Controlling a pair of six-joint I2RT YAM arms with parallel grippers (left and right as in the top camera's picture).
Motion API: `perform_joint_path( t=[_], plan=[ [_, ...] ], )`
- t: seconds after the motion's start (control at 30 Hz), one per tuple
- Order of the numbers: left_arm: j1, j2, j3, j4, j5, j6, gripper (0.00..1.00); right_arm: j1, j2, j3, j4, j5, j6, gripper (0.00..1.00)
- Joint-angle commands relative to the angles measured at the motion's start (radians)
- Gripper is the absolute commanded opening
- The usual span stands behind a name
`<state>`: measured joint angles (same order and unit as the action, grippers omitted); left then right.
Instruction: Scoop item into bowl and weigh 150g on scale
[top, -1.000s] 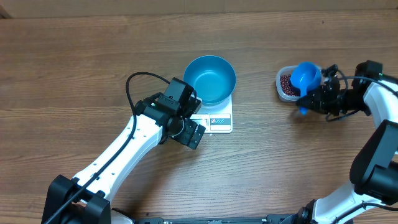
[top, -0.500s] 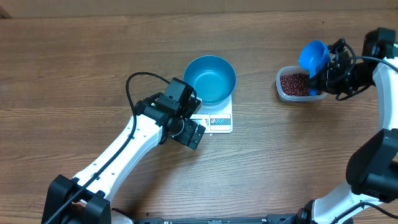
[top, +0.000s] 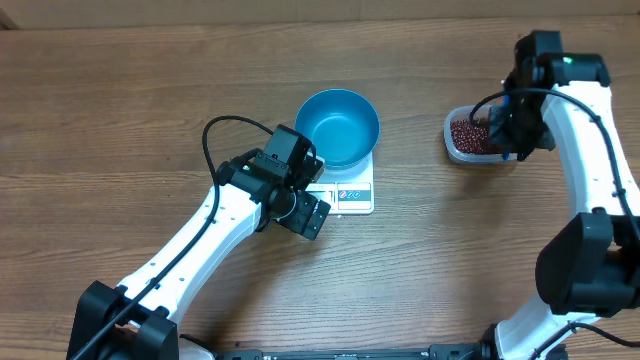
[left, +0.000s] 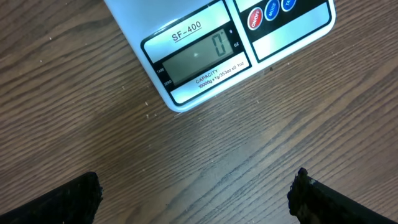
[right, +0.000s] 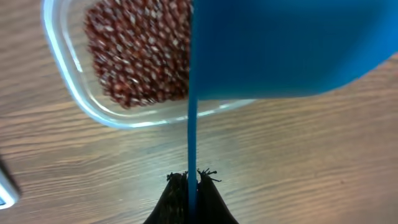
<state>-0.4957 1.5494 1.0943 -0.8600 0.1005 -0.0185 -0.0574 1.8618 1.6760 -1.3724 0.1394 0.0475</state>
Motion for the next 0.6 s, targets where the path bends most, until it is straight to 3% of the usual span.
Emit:
perform_joint_path(
  t=[0.0, 0.33, 0.57],
  plan=[
    [0.005, -0.018, 0.003, 0.002, -0.003, 0.019, 1.0, 0.048, -0.003, -0.082, 0.029, 0.112, 0.034, 0.04],
    [0.005, -0.018, 0.003, 0.002, -0.004, 0.019, 1.0, 0.124, -0.003, -0.241, 0.17, 0.391, 0.03, 0.04],
    [0.005, -0.018, 0.003, 0.001, -0.003, 0.019, 1.0, 0.124, -0.003, -0.249, 0.192, 0.311, -0.023, 0.04]
  ],
)
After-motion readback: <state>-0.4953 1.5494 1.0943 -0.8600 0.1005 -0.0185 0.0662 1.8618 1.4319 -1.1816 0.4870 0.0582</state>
